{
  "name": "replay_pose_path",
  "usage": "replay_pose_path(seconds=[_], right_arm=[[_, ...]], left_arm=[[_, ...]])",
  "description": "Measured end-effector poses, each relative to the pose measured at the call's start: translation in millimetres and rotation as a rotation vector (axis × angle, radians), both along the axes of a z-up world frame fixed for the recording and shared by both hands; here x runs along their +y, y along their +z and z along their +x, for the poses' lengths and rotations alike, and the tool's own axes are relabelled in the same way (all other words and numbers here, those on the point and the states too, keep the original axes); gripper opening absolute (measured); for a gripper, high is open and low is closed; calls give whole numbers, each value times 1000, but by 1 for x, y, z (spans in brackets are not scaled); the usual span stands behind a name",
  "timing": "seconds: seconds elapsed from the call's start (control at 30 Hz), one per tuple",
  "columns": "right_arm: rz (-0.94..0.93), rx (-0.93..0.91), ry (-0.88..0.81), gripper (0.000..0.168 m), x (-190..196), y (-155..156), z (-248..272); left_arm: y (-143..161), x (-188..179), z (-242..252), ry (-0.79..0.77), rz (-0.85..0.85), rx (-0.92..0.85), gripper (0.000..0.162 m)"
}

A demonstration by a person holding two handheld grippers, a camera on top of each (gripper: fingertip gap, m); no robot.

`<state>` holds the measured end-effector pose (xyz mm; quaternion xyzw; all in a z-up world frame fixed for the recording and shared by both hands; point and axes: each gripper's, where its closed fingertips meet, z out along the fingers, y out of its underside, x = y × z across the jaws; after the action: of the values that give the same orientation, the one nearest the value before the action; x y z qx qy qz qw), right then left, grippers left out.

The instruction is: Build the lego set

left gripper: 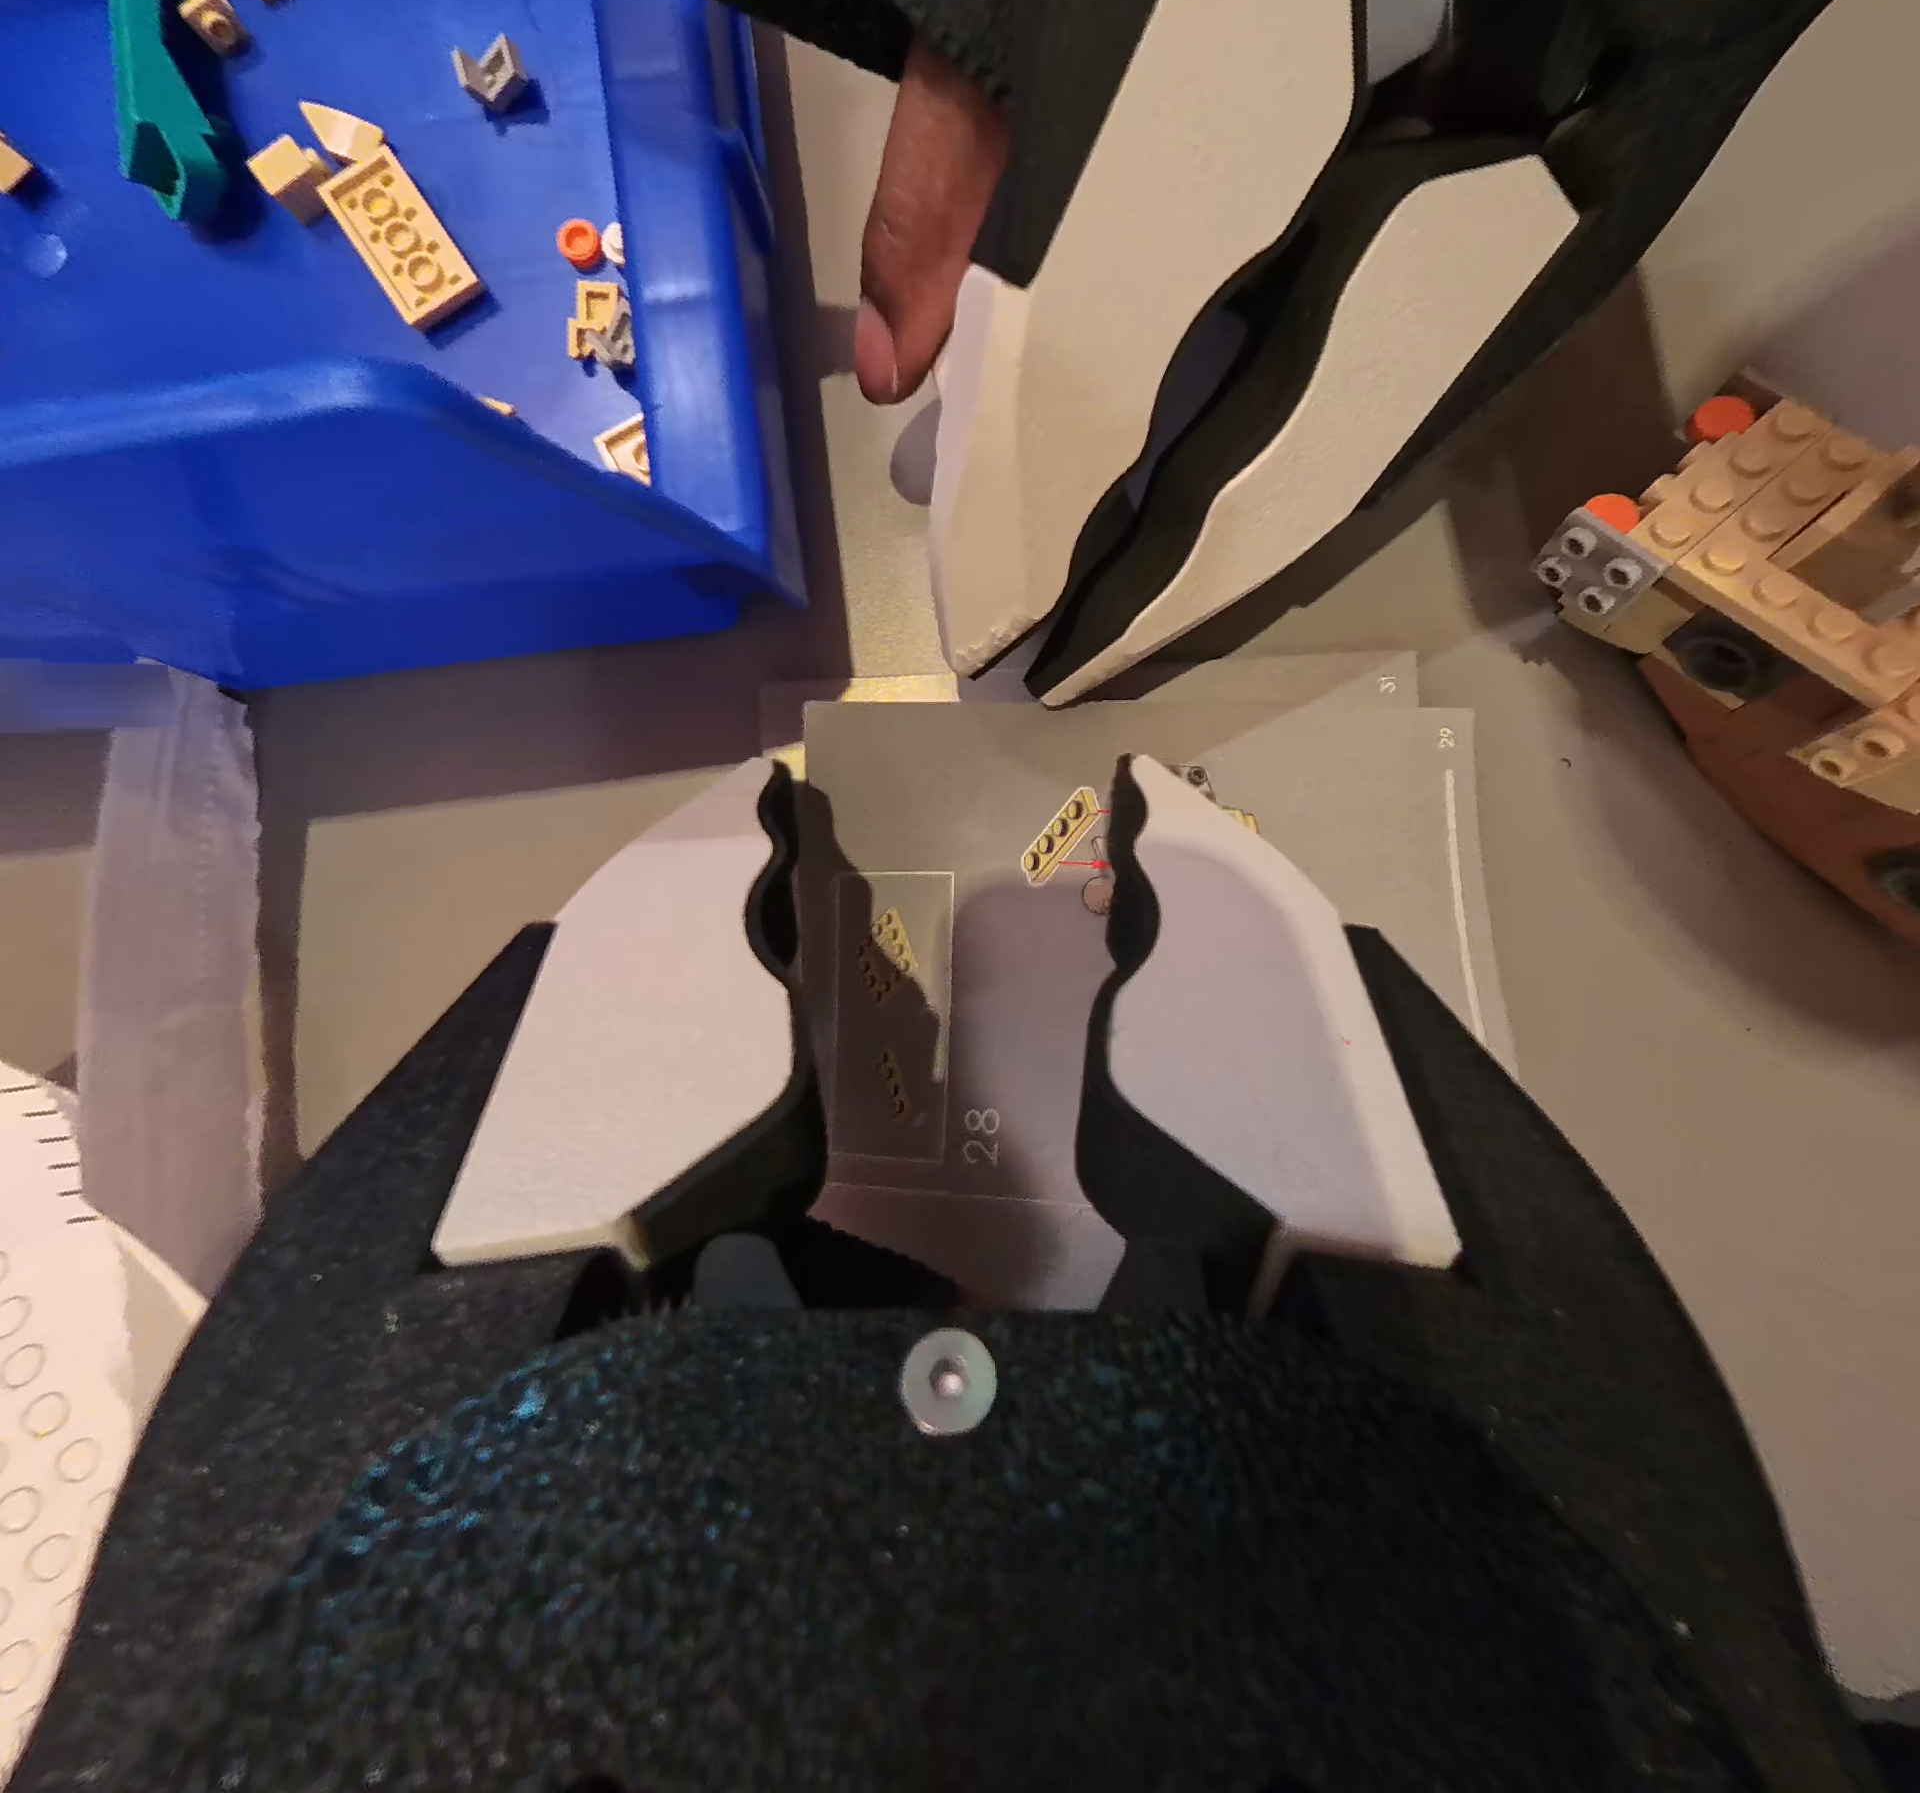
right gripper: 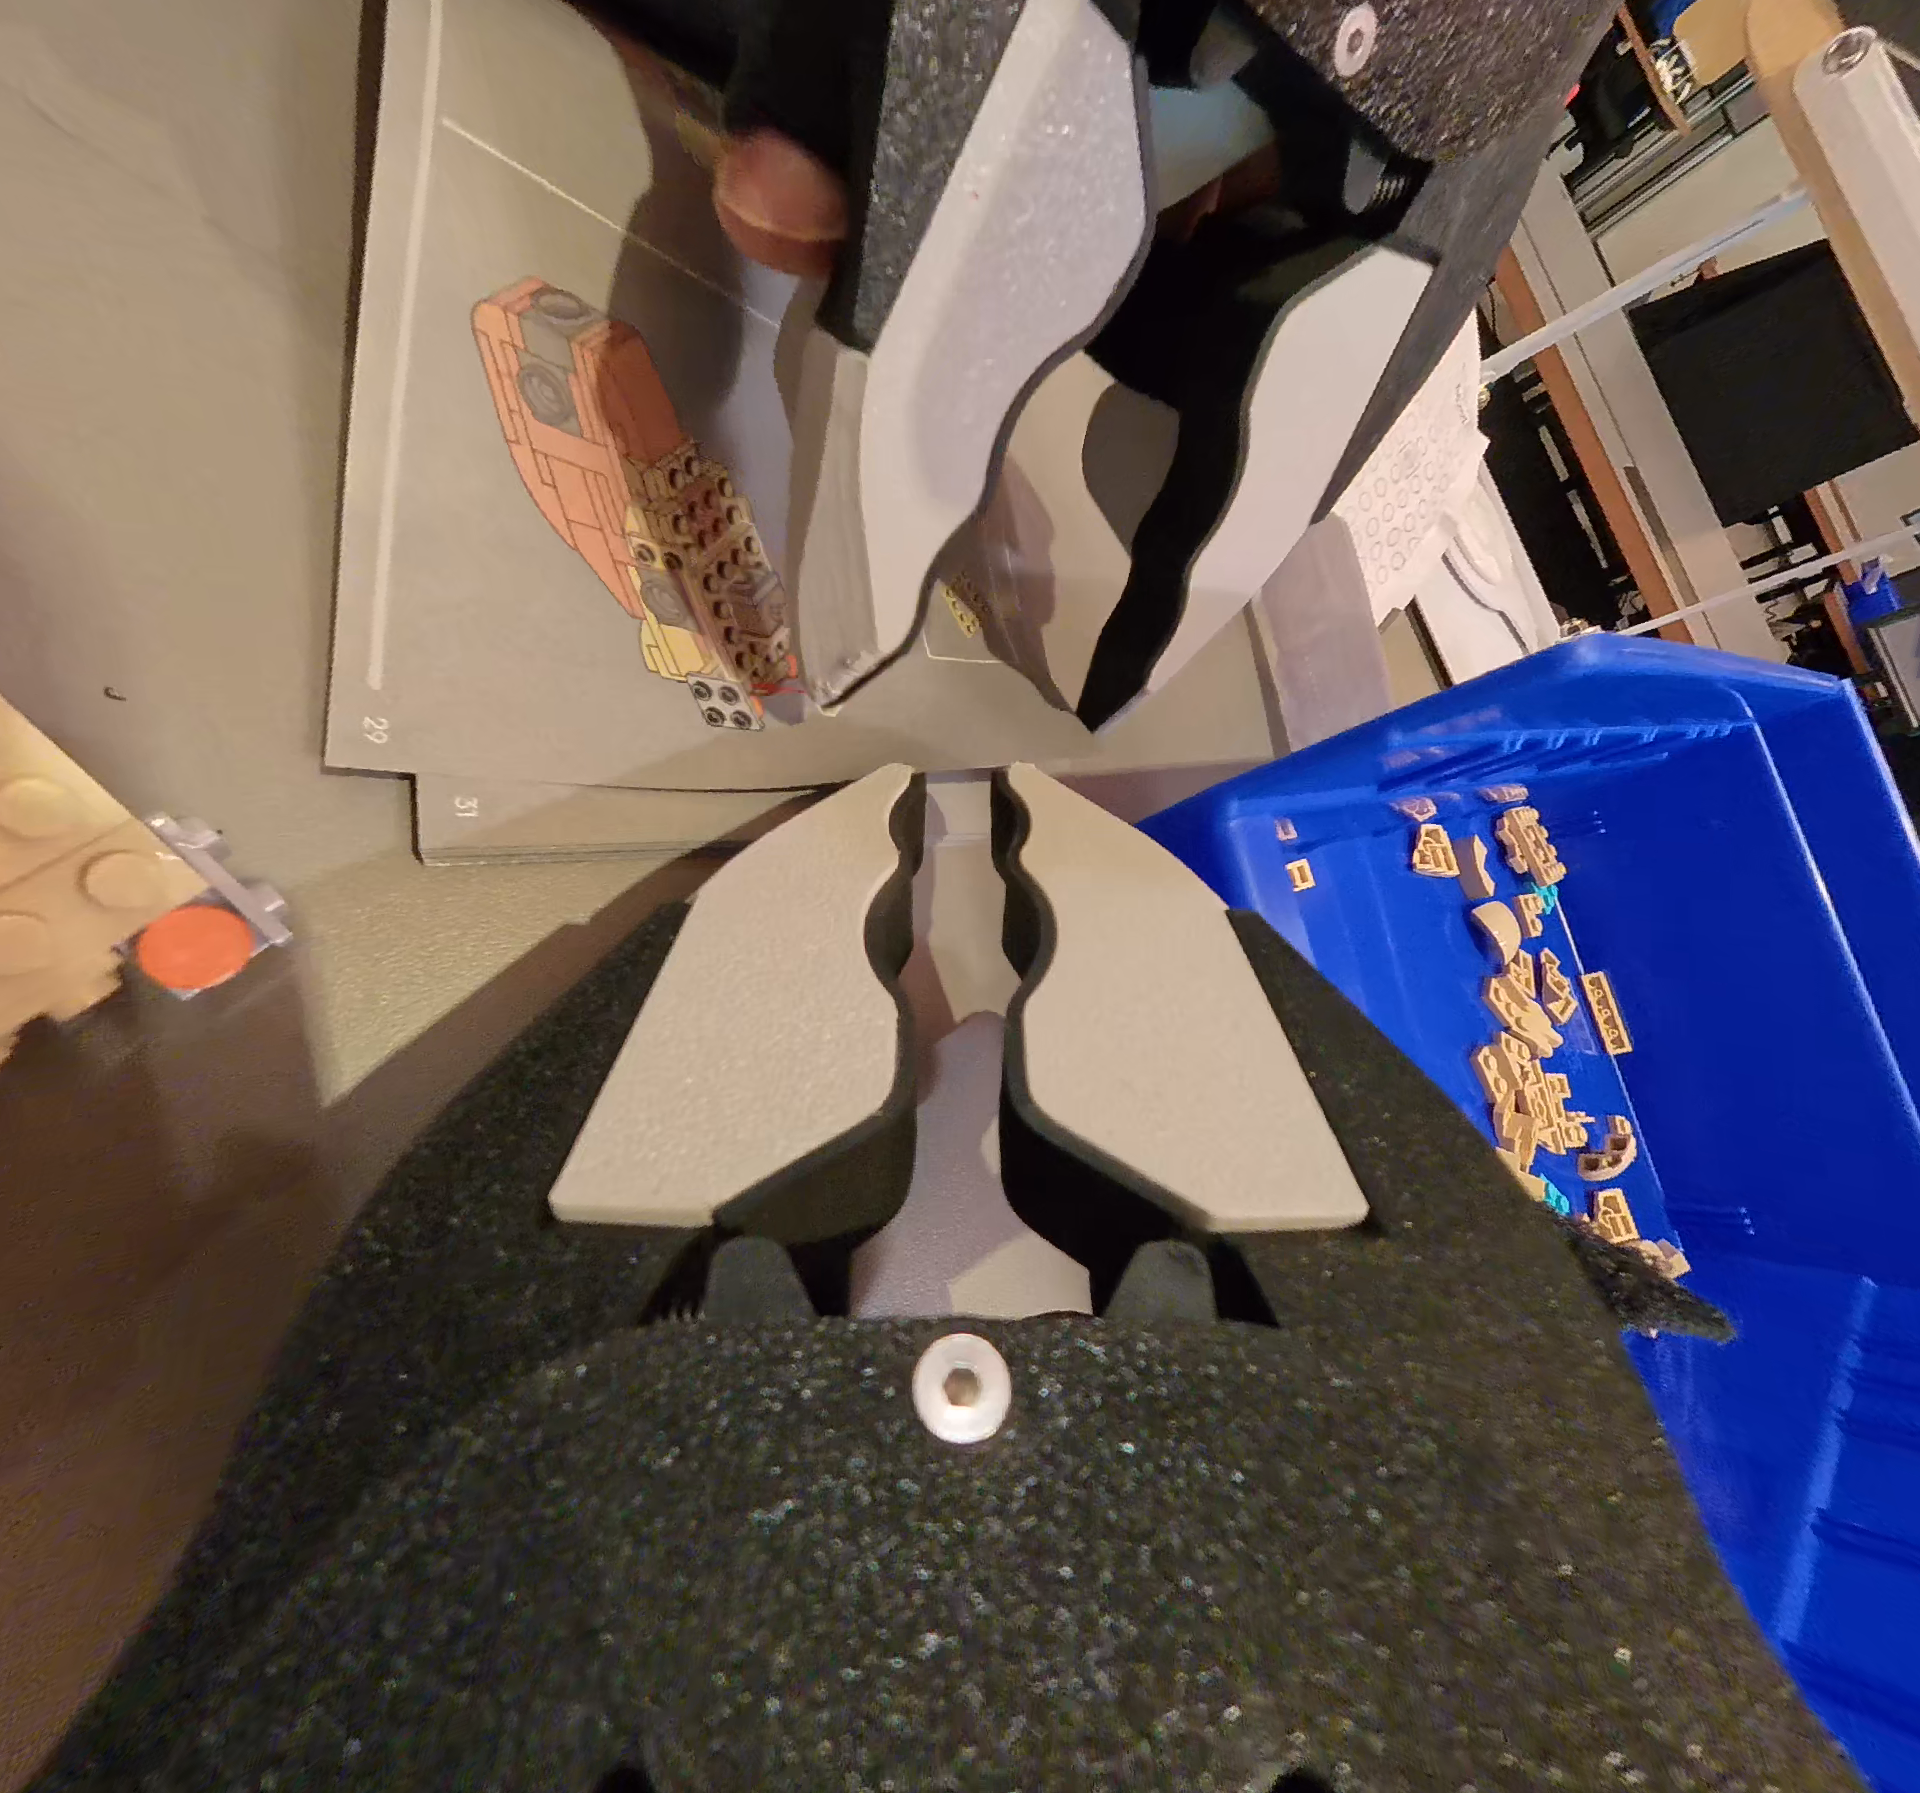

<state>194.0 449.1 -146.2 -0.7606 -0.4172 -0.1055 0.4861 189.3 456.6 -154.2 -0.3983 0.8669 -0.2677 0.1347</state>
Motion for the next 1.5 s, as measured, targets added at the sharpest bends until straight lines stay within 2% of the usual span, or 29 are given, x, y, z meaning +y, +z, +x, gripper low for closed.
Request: replay_pose_path(seconds=[0.2,0.7,0.83,1.0,1.27,1.4,1.5], right_arm=[[1,2,3,12,0,0,0],[-5,-6,9,11,0,-1,-1],[-4,-6,9,11,0,-1,-1],[1,-12,12,10,-1,-1,-1],[12,-20,16,10,-2,-1,-2],[19,-25,15,10,-2,0,-2],[24,-30,15,10,-2,0,-2]], left_arm=[[0,1,-2,-8,-2,9,40],[3,3,-1,6,22,6,47],[18,13,-2,70,118,-44,66],[43,19,-36,168,279,-124,69],[26,-2,-88,334,524,-225,74],[26,-10,-98,401,499,-304,69],[17,-3,-103,423,537,-279,70]])
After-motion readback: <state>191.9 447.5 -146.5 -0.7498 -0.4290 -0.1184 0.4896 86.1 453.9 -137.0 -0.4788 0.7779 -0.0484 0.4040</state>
